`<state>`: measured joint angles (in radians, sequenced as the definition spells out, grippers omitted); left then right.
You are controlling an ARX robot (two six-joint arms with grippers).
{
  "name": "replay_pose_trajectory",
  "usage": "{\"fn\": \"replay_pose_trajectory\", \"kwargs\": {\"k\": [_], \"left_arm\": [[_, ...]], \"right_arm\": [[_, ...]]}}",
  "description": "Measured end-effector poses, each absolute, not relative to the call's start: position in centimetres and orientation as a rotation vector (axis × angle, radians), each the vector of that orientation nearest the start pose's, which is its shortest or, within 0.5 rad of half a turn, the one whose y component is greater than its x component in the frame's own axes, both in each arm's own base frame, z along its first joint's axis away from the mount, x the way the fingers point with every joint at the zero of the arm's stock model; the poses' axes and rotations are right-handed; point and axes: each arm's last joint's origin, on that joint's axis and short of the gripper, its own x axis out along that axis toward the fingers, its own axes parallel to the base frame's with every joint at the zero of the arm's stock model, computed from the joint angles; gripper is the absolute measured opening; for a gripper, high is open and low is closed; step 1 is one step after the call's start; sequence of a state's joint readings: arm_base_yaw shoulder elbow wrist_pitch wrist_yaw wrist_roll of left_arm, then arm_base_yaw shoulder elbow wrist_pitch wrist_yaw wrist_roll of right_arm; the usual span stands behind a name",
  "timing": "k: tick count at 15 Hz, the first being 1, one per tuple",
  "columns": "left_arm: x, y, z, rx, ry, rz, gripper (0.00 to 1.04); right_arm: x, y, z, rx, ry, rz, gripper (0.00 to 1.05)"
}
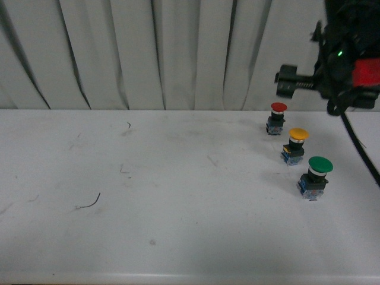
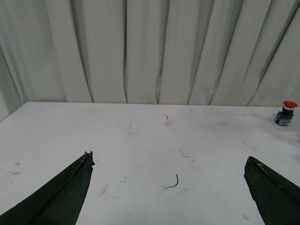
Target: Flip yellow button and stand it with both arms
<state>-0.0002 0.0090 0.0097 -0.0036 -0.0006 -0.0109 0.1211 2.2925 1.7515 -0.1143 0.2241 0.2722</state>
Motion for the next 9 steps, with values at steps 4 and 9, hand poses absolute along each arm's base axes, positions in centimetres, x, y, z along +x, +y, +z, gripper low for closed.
{"fn": "replay_pose_trajectory", "kwargs": {"k": [4,9], "left_arm": [[9.8,0.0,16.6,-0.011,0.003,0.0,0.98],[9.8,0.0,16.6,-0.011,0.003,0.0,0.98]], "right_arm": [[44.6,3.8,26.0,0.238,0.305,-0.042,0.98],[23.5,2.6,24.9,0.018,0.047,-0.007,0.37]]}}
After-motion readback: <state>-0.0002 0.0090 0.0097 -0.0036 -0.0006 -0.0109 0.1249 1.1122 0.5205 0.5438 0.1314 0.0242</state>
